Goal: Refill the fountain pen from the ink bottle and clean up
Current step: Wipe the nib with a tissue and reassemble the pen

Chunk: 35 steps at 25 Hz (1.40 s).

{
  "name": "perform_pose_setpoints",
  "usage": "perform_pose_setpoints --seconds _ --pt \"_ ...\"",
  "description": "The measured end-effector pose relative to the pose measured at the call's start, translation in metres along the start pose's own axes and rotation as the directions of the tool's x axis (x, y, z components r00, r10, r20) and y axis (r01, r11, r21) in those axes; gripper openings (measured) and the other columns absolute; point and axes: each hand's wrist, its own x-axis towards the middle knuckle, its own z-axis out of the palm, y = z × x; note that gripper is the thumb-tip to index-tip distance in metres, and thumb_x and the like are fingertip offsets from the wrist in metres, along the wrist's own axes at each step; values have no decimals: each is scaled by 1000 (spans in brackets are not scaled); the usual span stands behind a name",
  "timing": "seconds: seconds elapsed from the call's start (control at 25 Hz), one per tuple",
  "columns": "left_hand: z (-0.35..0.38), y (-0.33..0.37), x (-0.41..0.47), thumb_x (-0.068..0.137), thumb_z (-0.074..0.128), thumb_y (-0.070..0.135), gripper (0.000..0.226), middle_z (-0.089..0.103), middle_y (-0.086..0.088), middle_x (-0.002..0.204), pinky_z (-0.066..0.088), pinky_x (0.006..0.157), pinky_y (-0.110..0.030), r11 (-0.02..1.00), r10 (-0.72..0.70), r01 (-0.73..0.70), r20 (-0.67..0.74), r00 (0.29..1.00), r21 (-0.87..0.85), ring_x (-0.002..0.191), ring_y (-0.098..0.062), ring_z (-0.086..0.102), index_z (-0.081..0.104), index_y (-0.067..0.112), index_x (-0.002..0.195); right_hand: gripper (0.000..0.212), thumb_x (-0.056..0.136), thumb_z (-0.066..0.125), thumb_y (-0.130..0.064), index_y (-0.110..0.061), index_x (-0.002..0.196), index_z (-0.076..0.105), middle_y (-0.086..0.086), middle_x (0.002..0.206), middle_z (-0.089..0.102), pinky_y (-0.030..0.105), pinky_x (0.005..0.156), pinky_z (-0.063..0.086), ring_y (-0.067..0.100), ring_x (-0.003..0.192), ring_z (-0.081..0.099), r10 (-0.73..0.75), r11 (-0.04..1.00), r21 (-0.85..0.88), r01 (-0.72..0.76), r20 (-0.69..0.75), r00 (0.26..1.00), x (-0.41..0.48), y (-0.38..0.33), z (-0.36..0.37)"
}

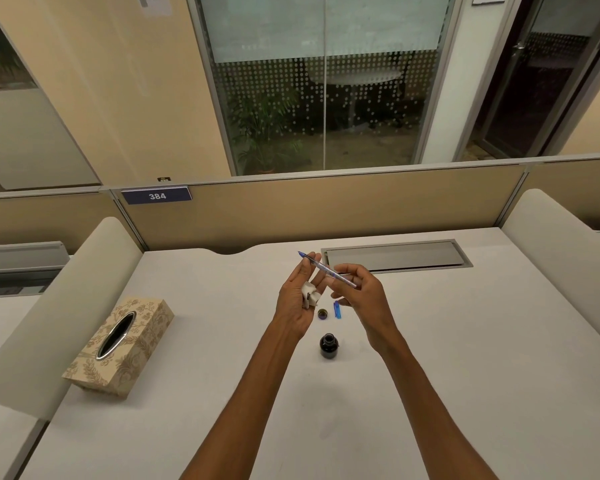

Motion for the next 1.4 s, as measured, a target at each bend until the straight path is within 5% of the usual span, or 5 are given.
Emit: perform_pose_setpoints --seconds 0.56,0.76,0.96,1.2,1.4 --pt "-2 -7 1 97 56 22 19 75 1 107 42 112 -43 1000 -4 4 -34 999 -2 104 -20 70 71 16 107 27 98 53 -40 -23 85 70 -3 64 70 25 62 58 14 60 70 74 997 31 -70 -126 989 -1 5 10" --pt "-6 -9 3 96 58 22 20 75 1 108 44 111 -42 999 18 -20 -70 997 -28 111 -24 67 71 14 109 19 88 71 -24 -22 106 64 2 94 73 21 63 57 19 80 73 57 987 155 -43 -88 995 -4 6 0" --pt "-4 -15 5 96 59 25 22 77 2 104 48 106 -38 1000 11 -12 -80 997 -5 106 -20 71 71 15 111 20 95 61 -30 -17 110 59 7 83 74 20 59 57 14 62 70 101 988 133 -73 -214 972 -1 6 3" --pt "-6 -13 5 96 59 23 22 79 1 99 57 92 -30 999 44 -47 -121 992 -27 97 -16 75 71 13 111 22 86 73 -18 -31 100 63 -6 95 69 19 65 58 13 81 70 -52 999 -22 49 -151 987 -6 10 1" --pt "-4 -15 6 95 61 21 23 78 1 99 54 98 -34 999 34 -34 -122 992 2 104 -20 71 71 10 112 9 97 58 -29 -30 105 55 -4 73 69 20 55 56 9 55 64 31 1000 -2 -32 -176 984 -2 11 6"
